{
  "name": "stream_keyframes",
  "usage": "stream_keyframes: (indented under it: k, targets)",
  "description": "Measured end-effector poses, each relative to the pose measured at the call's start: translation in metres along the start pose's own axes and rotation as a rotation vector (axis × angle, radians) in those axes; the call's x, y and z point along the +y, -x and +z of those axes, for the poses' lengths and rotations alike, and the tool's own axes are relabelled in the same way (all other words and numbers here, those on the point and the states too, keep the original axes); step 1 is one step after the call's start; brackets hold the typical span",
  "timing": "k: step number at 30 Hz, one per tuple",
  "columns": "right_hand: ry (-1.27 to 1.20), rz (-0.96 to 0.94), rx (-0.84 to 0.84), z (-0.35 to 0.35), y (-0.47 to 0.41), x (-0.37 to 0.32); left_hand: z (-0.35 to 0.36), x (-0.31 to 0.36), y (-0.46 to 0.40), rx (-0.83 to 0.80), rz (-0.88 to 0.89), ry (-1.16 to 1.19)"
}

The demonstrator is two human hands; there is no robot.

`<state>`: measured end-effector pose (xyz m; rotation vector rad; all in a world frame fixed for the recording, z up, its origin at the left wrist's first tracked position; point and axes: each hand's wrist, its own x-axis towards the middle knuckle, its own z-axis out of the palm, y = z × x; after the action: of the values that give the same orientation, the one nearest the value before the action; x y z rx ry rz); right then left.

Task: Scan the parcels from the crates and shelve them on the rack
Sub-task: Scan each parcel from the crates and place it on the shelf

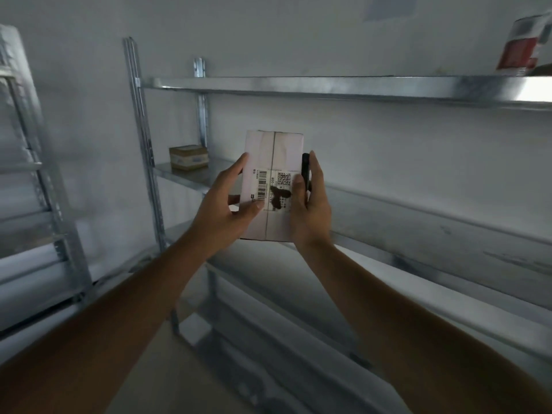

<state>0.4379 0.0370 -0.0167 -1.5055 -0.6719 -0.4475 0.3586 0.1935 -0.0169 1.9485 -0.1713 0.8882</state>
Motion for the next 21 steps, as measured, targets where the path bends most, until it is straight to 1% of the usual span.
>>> stream_keyframes:
  k: [4,11,13,17,21]
  targets:
    - [-0.025,0.001,-0.015,0.077,-0.041,0.037,-0.042,-0.062,-0.039,0.038,-0.040,-0.023]
    - [-0.028,0.014,-0.068,0.198,-0.113,0.099,-0.108,-0.158,-0.114,0.072,-0.106,-0.133]
    - [-0.032,0.011,-0.088,0.227,-0.132,0.110,-0.125,-0.181,-0.136,0.070,-0.121,-0.112]
    - [0.000,0.033,-0.070,0.282,-0.167,0.134,-0.157,-0.232,-0.177,0.067,-0.129,-0.066]
    - [0.042,0.066,-0.048,0.337,-0.194,0.160,-0.188,-0.287,-0.216,0.022,-0.116,-0.035]
